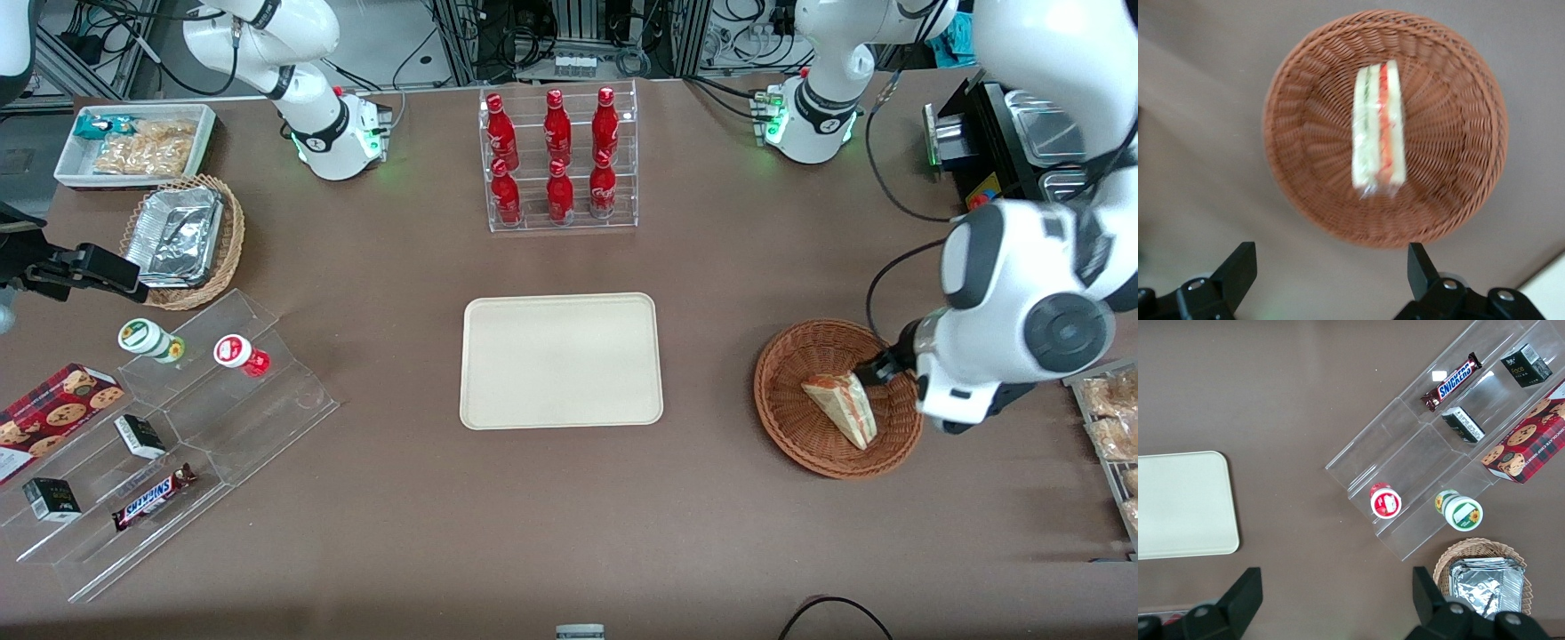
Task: Place sandwich from basket to tray
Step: 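Move the left gripper down over the sandwich in the wicker basket, then close the left gripper on the wrapped sandwich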
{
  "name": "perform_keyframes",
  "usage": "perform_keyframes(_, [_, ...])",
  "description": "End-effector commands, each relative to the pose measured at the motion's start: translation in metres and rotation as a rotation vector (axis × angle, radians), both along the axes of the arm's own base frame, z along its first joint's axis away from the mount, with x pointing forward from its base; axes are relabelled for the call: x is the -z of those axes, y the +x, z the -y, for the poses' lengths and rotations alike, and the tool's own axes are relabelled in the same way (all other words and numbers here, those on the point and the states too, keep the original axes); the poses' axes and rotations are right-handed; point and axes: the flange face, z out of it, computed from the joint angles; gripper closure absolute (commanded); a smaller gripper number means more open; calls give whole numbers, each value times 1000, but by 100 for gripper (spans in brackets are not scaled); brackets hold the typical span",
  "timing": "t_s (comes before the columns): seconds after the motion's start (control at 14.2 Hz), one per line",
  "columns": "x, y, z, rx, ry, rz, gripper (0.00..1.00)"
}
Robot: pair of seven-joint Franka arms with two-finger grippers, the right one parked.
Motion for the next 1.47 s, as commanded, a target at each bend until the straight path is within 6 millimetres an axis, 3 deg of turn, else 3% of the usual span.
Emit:
perform_keyframes(0.0, [34, 6, 0, -77, 25, 40, 0])
perform_keyframes(0.42, [113, -3, -10, -92, 4, 94, 0])
perform_keyframes(0.7, [143, -1, -10, -97, -8, 122, 0])
perform_keyframes(0.77, [148, -1, -10, -101, -12, 121, 12])
perform_keyframes(0.84, [149, -1, -10, -107, -11, 121, 34])
perform_keyframes(0.91, [148, -1, -10, -113, -9, 122, 49])
perform_keyframes(1.05, [139, 1, -9, -117, -9, 131, 66])
perform_keyframes(1.26, [95, 3, 13, -129, 2, 154, 70])
perform_keyframes(1.4, [59, -2, 66, -87, 19, 119, 70])
